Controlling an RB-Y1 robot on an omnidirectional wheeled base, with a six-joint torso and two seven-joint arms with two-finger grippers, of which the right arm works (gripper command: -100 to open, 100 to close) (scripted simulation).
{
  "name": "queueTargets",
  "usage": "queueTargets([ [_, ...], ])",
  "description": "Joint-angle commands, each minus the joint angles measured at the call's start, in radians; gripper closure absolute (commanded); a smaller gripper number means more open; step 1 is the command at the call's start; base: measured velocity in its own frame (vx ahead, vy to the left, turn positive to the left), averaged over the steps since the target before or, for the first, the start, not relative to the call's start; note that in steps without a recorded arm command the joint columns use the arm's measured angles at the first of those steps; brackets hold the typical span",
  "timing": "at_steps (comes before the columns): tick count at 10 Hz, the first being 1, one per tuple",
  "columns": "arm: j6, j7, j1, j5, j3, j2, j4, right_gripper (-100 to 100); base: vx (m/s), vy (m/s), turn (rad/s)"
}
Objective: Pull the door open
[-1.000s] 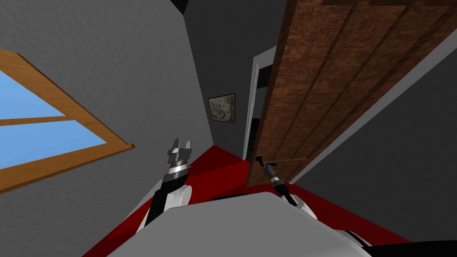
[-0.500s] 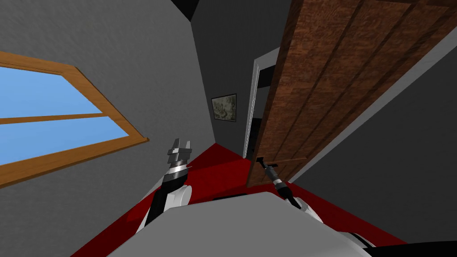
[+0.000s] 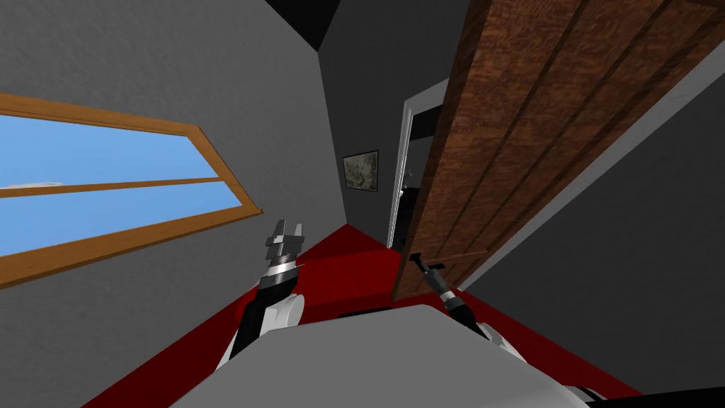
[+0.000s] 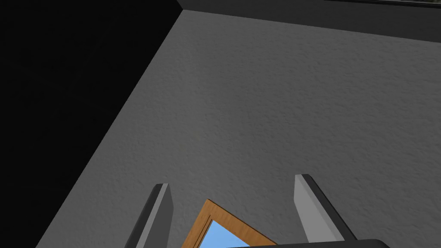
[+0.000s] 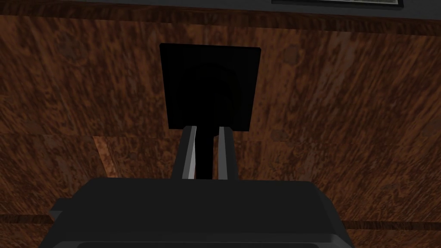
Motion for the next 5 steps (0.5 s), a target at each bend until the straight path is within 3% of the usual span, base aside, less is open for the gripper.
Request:
queueTargets([
  [1, -0.031, -0.006, -0.001, 0.004, -0.003, -0.011, 0.027, 100, -0.205, -0.071, 0.112],
  [2, -0.043, -0.011, 0.004, 0.007, -0.003, -0.016, 0.031, 100, -0.173, -0.069, 0.118],
  [3, -0.038, -0.006, -0.003, 0.008, 0.002, -0.008, 0.037, 100, -0.073, -0.026, 0.03],
  [4, -0.06, -0.009, 0.006, 0.012, 0.0, -0.012, 0.05, 100, -0.135, -0.043, 0.171],
  [5, -0.064, -0.01, 0.008, 0.013, -0.001, -0.013, 0.052, 100, -0.171, -0.086, 0.194],
])
